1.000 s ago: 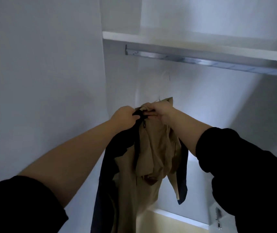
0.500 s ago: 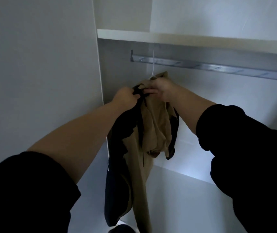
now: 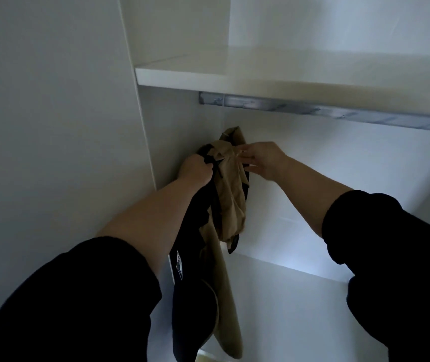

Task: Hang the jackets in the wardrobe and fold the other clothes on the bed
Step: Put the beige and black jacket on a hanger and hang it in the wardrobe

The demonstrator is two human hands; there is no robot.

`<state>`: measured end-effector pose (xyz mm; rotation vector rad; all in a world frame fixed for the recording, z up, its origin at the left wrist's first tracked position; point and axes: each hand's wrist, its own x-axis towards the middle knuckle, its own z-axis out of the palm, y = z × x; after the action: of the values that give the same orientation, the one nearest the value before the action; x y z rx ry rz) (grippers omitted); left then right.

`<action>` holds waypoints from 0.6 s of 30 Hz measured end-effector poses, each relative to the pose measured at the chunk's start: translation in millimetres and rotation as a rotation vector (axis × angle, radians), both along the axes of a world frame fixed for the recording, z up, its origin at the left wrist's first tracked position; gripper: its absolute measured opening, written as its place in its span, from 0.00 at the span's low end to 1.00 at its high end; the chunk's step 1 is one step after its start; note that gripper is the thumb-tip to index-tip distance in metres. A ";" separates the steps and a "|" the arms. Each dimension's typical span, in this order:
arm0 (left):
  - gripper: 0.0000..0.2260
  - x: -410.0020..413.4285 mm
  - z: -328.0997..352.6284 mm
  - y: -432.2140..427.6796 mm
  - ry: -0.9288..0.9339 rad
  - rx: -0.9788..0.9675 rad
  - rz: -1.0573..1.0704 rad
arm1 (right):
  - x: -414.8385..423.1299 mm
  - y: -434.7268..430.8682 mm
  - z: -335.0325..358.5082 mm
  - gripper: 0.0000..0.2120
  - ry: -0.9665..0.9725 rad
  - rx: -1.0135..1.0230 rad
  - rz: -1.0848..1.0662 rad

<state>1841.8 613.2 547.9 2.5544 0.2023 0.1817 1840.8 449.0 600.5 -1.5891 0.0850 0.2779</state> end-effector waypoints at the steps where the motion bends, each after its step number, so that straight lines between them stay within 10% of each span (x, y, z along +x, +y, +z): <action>1: 0.16 -1.7 -5.4 0.0 0.010 0.011 0.005 | -3.4 -2.1 -1.7 0.14 0.015 0.003 0.001; 18: 0.16 -127.0 -41.5 -41.4 -0.025 0.003 0.137 | -112.0 -68.8 -49.3 0.12 -0.115 -0.321 -0.071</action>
<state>1714.7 571.8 506.3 2.5408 0.3674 0.2661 1728.8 380.3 551.1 -1.9132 0.1004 0.1200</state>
